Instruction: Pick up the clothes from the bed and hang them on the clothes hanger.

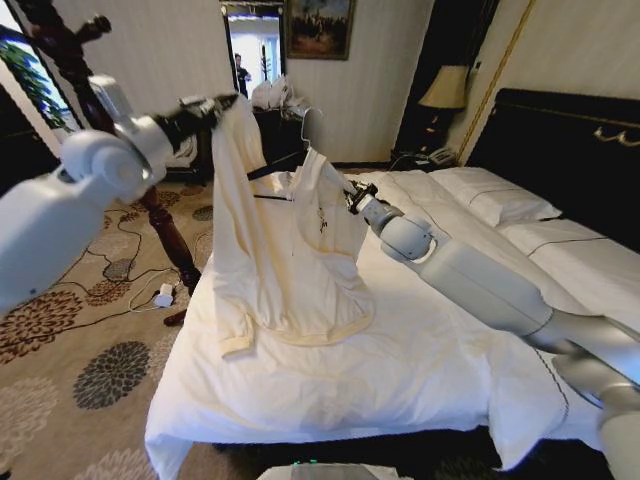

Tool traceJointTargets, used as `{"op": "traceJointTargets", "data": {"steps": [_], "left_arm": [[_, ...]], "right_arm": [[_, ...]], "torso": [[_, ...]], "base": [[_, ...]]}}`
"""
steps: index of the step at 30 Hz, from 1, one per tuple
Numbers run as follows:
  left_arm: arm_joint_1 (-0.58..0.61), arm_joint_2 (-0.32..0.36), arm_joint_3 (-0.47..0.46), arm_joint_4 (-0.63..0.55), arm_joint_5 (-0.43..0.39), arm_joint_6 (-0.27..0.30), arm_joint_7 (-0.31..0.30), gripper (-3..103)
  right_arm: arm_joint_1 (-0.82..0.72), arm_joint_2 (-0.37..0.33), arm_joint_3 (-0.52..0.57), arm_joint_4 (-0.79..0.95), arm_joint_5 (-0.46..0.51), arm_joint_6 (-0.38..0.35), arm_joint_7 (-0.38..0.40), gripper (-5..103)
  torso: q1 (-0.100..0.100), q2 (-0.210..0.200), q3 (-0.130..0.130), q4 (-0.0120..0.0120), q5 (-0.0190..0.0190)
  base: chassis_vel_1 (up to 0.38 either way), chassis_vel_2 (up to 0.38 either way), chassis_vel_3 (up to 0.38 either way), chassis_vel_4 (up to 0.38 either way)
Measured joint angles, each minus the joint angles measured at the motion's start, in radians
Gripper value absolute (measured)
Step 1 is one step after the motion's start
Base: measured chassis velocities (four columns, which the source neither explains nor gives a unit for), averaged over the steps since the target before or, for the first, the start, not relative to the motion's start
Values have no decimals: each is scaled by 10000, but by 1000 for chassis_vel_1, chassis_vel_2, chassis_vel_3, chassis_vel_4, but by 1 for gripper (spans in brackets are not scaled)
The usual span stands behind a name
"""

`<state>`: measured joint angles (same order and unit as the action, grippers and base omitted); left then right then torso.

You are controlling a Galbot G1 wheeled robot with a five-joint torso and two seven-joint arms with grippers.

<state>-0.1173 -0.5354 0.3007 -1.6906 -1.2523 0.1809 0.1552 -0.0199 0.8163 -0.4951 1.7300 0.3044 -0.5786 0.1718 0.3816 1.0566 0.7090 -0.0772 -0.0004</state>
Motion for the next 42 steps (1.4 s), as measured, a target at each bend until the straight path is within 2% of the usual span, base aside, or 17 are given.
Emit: {"op": "traceJointTargets", "data": {"steps": [6, 13, 14, 19, 23, 25, 29, 31, 38, 42], "left_arm": [[477, -307, 30, -378, 906, -83, -149, 1], [-103, -690, 500, -909, 981, -90, -352, 1], [-424, -787, 757, -1106, 947, -120, -397, 1], [-458, -738, 866, -2101, 807, -113, -496, 1], [-407, -477, 834, -2759, 546, -35, -557, 1], [51, -84, 652, -3192, 546, -9, -551, 1], [1023, 400, 695, -3773, 1029, -38, -515, 1], [1270, 498, 974, -4023, 1249, -97, -514, 1], [1480, 853, 1616, -4137, 1738, -293, -260, 1], [1669, 1058, 1770, -4171, 1908, -410, -34, 1]], "right_arm": [[-270, 157, -61, 235, -52, -333, -10, 19], [-605, 234, -166, 322, -543, -450, -112, 19], [-794, 257, -171, 353, -720, -552, -129, 19], [-863, 352, -182, 179, -838, -659, -137, 19], [-924, 370, -182, -38, -947, -662, -139, 19], [-983, 380, -88, -104, -933, -689, -105, 19], [-1033, 415, 39, -106, -797, -724, 22, 19], [-1040, 473, 93, -40, -793, -781, 65, 19], [-1090, 600, 364, 426, -830, -980, 391, 19], [-1150, 576, 432, 673, -837, -982, 534, 19]], "torso": [[3, -1, 1, -7, 4], [1, -1, 0, -6, 4], [3, -1, 1, -7, 6], [1, 0, 0, -4, 5], [2, 0, 0, -7, 6], [3, 0, 0, -7, 9], [1, 0, 0, 2, -2], [1, 0, 0, -2, -3], [4, 0, 0, -8, 4], [2, 0, 0, -1, 2]], "base": [[0, 0, 0, 0], [0, 0, 0, 0], [0, 0, 0, 0], [0, 0, 0, 0], [0, 0, 0, 0], [0, 0, 0, 0], [0, 0, 0, 0], [0, 0, 0, 0], [0, 0, 0, 0], [0, 0, 0, 0]]}}
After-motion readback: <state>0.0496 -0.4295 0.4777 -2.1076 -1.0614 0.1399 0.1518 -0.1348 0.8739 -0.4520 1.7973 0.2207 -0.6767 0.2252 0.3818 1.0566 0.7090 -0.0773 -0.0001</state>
